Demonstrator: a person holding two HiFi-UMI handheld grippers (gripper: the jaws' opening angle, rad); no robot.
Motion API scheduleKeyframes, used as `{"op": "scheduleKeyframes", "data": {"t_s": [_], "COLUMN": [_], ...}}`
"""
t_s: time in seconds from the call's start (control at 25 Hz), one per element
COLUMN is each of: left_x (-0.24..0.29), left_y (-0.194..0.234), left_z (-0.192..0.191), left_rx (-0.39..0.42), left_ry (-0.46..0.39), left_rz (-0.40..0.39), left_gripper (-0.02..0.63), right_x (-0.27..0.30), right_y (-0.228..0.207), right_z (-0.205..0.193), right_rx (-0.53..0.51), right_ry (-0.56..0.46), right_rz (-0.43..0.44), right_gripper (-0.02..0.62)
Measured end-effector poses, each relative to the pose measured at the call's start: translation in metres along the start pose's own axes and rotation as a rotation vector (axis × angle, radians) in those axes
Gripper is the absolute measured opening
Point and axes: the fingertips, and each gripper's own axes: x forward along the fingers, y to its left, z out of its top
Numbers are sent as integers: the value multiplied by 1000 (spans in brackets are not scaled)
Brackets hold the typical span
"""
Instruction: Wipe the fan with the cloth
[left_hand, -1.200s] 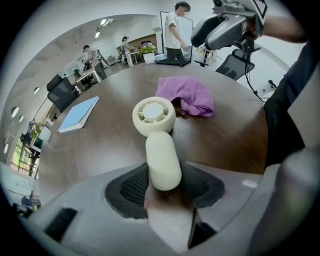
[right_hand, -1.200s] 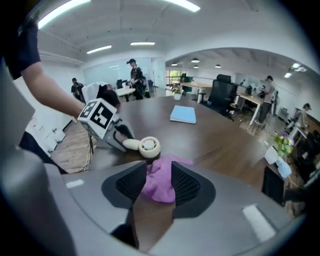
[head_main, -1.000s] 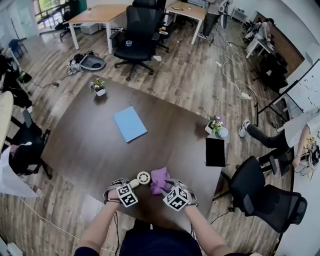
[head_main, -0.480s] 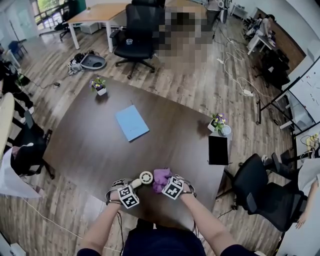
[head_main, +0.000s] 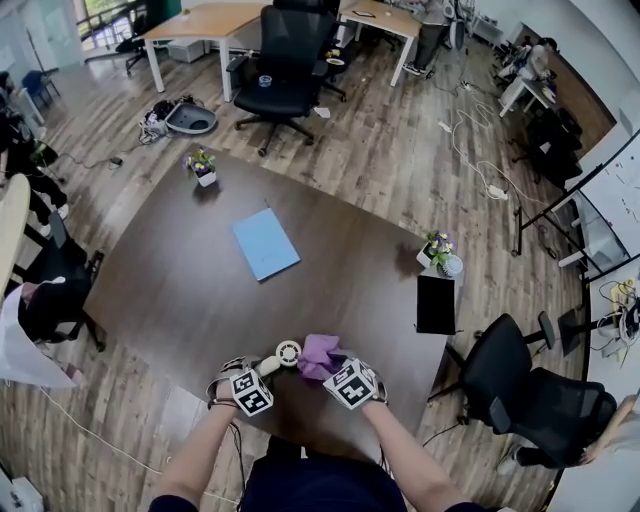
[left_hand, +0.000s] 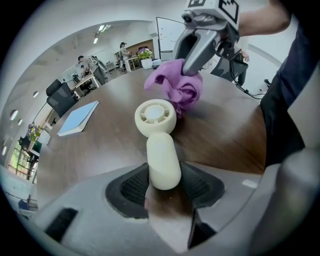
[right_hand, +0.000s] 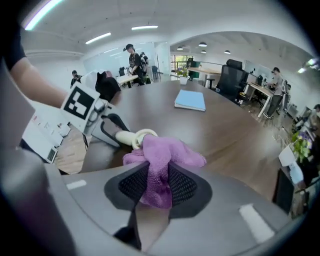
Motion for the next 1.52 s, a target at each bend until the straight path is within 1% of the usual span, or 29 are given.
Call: {"op": "scheduleKeyframes", "data": {"t_s": [0.12,0.2,0.32,0.48,0.84,1.08,1.32,1.4,1.52], "left_x": [1,0,-1,-2,-7,-5,-5,-6,-5], "left_y": [1,1,2,-2,-2,2,-2,-2,-3], "left_z": [0,0,2,0,2,5,4,3,5], "left_rx": [-1,2,11,12,2,9,3,7,22], "left_ry": [2,-2,-8,-2,-31,-29,-26,-25,-23], "left_rz": [-3,6,8,10,7,22,5,7,9], "left_gripper": [198,198,198,198,196,198,196,196,196], "right_x": [-10,-7,10,35,72,75,68,65,62], "right_y": [21,39,64,93,113,107,98,96,90], "right_z": [31,47,62,72,77,77,72,69,67], "right_rx": [1,-42,-103,-125,-191,-222,-220,-232,-220], "right_ry": [-79,-103,-95,-73,17,45,41,52,61], "right_rz": [52,84,137,205,259,251,197,188,181], "right_gripper": [126,127,127,127,124,123,123,123,123]}}
